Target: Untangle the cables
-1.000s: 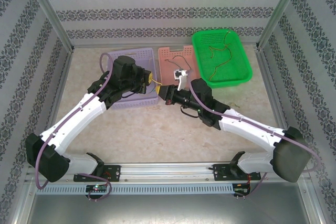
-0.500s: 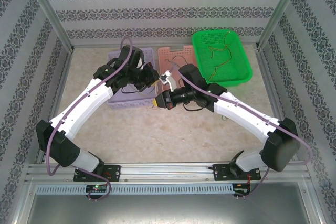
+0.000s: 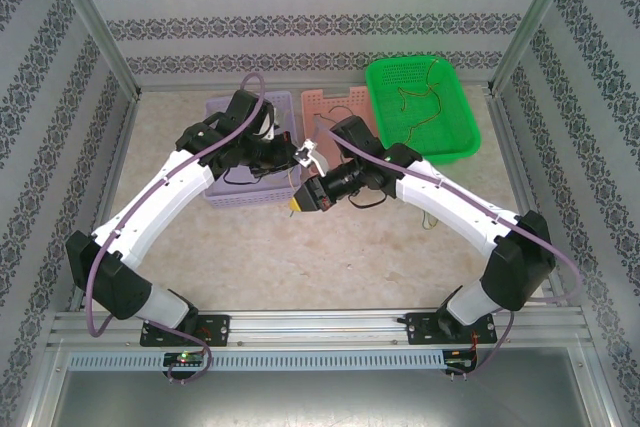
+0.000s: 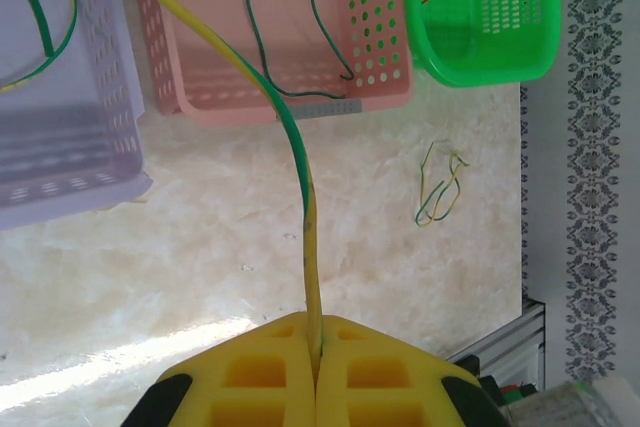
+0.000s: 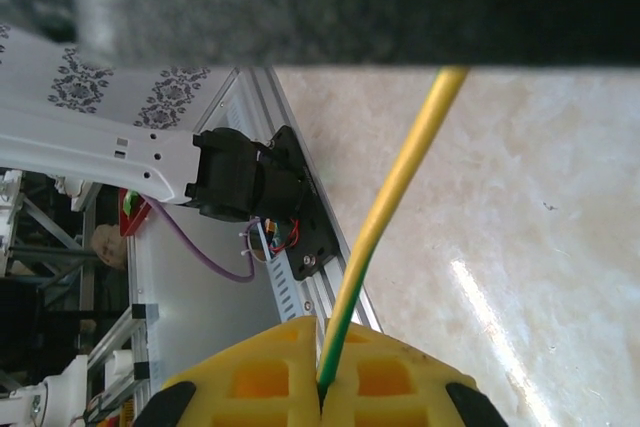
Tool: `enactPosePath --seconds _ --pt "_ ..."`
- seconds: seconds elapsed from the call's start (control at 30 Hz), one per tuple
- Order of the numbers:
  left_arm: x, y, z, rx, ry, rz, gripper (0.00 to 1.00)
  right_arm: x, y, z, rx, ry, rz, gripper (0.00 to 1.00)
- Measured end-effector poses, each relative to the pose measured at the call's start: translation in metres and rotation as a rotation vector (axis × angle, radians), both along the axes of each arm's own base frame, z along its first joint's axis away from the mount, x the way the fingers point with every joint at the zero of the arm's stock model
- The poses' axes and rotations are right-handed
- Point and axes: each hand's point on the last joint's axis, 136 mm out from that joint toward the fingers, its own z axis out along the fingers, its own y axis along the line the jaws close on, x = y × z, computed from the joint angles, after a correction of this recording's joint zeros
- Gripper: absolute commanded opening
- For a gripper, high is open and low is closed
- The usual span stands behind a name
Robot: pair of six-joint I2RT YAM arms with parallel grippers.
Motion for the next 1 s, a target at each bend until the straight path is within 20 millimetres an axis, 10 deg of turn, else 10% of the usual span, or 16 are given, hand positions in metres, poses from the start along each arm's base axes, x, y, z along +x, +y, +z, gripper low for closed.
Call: enactPosePath --seconds 0.13,0.53,0.8,1.0 --pt "0.022 0.013 0.018 0.021 -0.112 0.033 0.00 -0.003 -0.015 -0.005 -0.017 0.070 -0.016 0.39" --pt "0.083 0.045 0.030 0.142 -0.252 0.086 0.00 0.041 -0.089 0.049 0.097 -0.023 -0.321 0.41" --pt "0.141 0.056 -0.055 0.426 -0.123 0.057 0.00 0.049 -0.095 0.034 0.064 -0.008 -0.388 0.41" --pt "0.146 0.070 -0.138 0.608 0.044 -0.010 0.00 0.048 -0.104 0.030 0.038 -0.021 -0.441 0.42"
